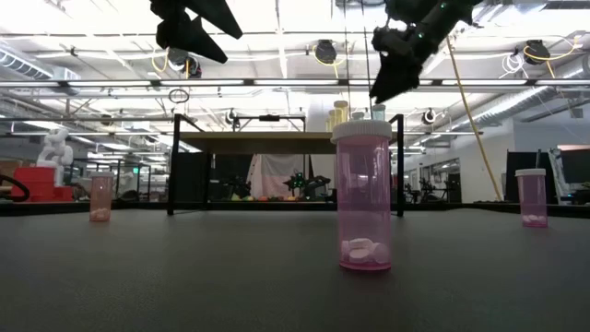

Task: Pick and place medicine bottles onto shelf by color
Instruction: Adjust the bottom blue pill bottle on the shelf

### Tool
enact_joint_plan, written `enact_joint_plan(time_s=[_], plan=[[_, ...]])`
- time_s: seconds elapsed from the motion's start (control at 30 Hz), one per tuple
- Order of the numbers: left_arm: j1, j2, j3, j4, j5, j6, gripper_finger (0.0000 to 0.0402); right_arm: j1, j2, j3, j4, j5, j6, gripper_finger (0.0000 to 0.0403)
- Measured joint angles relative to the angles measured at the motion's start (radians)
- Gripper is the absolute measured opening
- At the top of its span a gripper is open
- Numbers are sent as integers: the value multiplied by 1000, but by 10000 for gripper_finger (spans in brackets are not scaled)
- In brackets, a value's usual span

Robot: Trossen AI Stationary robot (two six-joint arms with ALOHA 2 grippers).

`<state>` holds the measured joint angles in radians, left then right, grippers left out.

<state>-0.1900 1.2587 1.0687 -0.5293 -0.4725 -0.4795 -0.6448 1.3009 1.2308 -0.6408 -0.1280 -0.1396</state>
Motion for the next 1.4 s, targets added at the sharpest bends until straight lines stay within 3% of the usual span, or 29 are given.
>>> enact_joint_plan(time_s=[0.23, 0.97, 1.4], plan=[[13, 0, 0, -1, 0, 7, 324, -8, 17, 0, -6, -3, 19, 274], [40, 0, 0, -14, 20, 28, 324, 11, 47, -1, 36, -2, 67, 120], [92, 0, 0, -15, 81, 78, 324, 74, 57, -1, 83, 21, 74, 119]])
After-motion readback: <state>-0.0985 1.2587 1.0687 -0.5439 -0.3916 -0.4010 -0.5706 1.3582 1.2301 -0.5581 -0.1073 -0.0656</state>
